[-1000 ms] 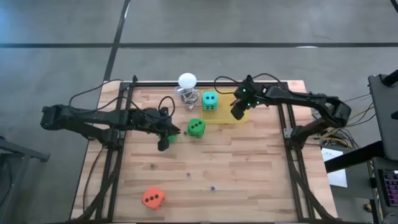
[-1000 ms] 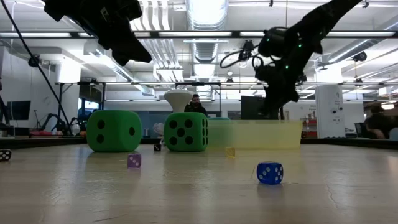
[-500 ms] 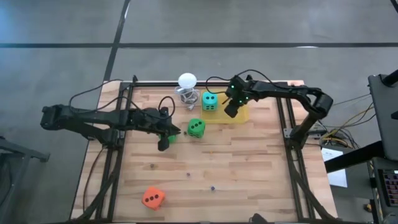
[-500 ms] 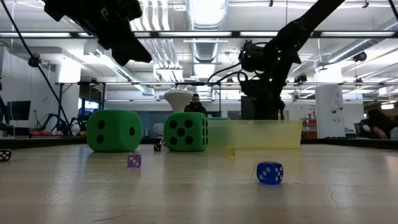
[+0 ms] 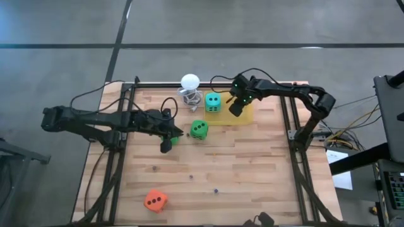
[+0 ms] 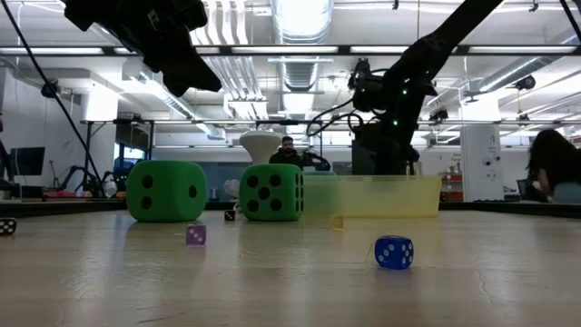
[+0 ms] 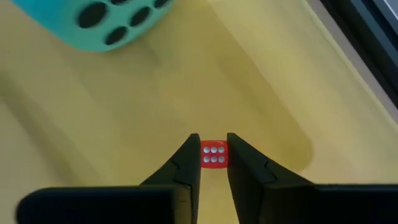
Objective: Pick & Place Dice
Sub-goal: Put the small red dice into the yellow bin
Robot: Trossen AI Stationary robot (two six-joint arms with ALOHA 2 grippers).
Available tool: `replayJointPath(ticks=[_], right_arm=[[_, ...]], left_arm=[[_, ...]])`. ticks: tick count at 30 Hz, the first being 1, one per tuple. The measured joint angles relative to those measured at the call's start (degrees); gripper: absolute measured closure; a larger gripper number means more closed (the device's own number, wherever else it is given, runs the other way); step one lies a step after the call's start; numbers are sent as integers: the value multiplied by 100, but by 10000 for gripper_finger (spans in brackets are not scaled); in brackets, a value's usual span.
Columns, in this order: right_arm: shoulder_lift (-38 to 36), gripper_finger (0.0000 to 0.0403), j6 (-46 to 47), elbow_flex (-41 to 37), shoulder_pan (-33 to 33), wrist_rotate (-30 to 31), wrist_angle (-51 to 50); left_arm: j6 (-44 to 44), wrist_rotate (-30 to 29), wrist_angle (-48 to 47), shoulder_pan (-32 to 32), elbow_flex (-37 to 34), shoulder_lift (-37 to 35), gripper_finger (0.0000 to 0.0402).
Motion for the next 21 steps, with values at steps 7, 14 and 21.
replayJointPath(ticks=[7,14,21], right_arm=[[-2,260,245,-62,-160,-29,1],[-7,226,182,-5,-174,-207,-14],[-9,234,21,-7,-131,-2,-182]], left_arm=[[6,0,-2,0,0,0,343],[111,-2,-2,2,2,0,343],[109,-2,-43,2,2,0,343]])
